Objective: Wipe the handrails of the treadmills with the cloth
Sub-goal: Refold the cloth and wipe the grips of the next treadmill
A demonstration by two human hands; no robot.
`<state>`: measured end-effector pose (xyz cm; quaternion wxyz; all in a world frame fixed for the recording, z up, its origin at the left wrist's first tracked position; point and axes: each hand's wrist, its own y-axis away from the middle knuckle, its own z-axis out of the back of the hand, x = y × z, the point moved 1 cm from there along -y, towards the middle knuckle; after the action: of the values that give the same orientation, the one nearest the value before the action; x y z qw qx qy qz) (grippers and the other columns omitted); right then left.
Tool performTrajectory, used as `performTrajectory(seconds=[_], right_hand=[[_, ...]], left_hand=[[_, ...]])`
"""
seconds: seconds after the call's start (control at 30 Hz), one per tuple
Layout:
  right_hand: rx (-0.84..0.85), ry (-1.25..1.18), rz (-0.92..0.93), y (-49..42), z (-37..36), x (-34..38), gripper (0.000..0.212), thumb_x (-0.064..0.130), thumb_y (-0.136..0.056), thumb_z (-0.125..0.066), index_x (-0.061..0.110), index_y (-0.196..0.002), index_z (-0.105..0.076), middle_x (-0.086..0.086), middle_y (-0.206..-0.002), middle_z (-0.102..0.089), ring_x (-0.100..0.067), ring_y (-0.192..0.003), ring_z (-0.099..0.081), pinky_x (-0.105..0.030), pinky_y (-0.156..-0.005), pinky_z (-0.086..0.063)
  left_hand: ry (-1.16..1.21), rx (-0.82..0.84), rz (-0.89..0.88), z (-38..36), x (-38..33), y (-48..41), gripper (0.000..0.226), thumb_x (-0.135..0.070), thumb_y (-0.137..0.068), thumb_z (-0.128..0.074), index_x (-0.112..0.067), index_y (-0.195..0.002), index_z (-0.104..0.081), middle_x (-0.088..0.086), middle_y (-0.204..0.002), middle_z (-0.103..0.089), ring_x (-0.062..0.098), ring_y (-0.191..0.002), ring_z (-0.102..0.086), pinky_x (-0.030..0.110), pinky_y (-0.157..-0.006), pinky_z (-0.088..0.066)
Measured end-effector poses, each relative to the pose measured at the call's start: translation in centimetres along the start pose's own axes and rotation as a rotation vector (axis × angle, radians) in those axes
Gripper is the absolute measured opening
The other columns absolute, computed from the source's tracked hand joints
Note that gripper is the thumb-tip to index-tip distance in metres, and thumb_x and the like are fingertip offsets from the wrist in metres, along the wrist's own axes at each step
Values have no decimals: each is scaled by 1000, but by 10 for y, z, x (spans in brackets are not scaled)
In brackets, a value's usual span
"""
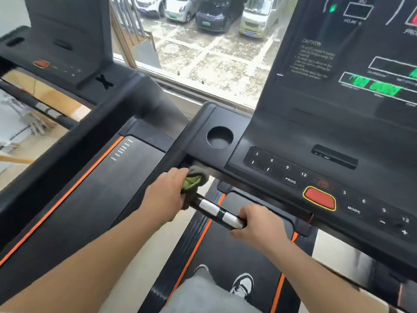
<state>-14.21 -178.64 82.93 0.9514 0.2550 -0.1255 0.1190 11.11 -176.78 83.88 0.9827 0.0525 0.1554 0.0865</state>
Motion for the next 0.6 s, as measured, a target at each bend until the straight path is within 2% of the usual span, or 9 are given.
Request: performTrajectory(seconds=[0.07, 0.13, 0.23, 0.3, 0.4, 0.5, 0.53, 0.6], right_hand=[[-5, 4, -22, 2, 0, 2, 22, 42, -73, -70, 24, -77, -58, 5, -75, -62, -17, -74, -60, -27, -53, -34], [-5, -7, -46, 4, -1, 4, 21, 41, -73, -70, 24, -77, -59, 4, -72, -61, -16, -73, -61, -27, -52, -35], [-5, -15, -84, 8, -2, 8, 29, 41, -74, -70, 23, -66, -48, 4, -66, -55, -18, -71, -59, -27, -51, -31], [-15, -3, -102, 9, -1, 11, 30, 42, -74, -70, 23, -67, -47, 4, -71, -55, -19, -75, -56, -27, -53, -32], [-51, -21, -133, 11, -2, 15, 22, 41, -75, -69, 25, -75, -54, 5, -76, -56, -19, -80, -58, -28, -59, -40], [-76, -28, -165, 15, -7, 17, 19, 39, -76, -68, 27, -74, -54, 6, -75, -57, -19, -82, -61, -28, -57, -38], [-90, -32, -169, 15, -9, 17, 19, 39, -76, -68, 27, -74, -54, 6, -76, -57, -19, -82, -61, -28, -56, -36], [-113, -22, -173, 13, -12, 18, 18, 39, -76, -68, 26, -76, -55, 5, -79, -58, -21, -84, -61, -28, -54, -34]], left_hand=[[110, -97, 125, -1, -10, -4, 32, -33, -91, -66, -23, -118, -53, 0, -106, -59, 29, -97, -61, 46, -80, -53], [272, -76, 139, -14, -28, 10, 34, -30, -91, -65, -22, -122, -54, 1, -109, -59, 31, -99, -61, 43, -82, -51], [274, 140, -164, -22, -35, 35, 49, -24, -85, -65, -30, -131, -51, -8, -125, -51, 26, -106, -60, 39, -82, -50], [174, 211, -306, -12, -18, 23, 54, -20, -81, -61, -34, -132, -50, -11, -124, -47, 24, -106, -59, 42, -81, -53], [129, 101, -148, 6, 5, -13, 34, -28, -89, -58, -33, -121, -49, -5, -111, -56, 29, -101, -62, 46, -80, -54], [188, 43, 27, 8, -3, -21, 20, -34, -91, -57, -26, -106, -48, 0, -98, -62, 34, -92, -63, 45, -78, -54], [214, 52, 25, 2, -11, -14, 22, -36, -90, -58, -25, -106, -48, 1, -98, -62, 33, -91, -63, 44, -78, -54], [190, 87, -103, -12, -26, 5, 32, -40, -86, -61, -25, -112, -49, -2, -105, -59, 29, -97, -61, 41, -77, -53]])
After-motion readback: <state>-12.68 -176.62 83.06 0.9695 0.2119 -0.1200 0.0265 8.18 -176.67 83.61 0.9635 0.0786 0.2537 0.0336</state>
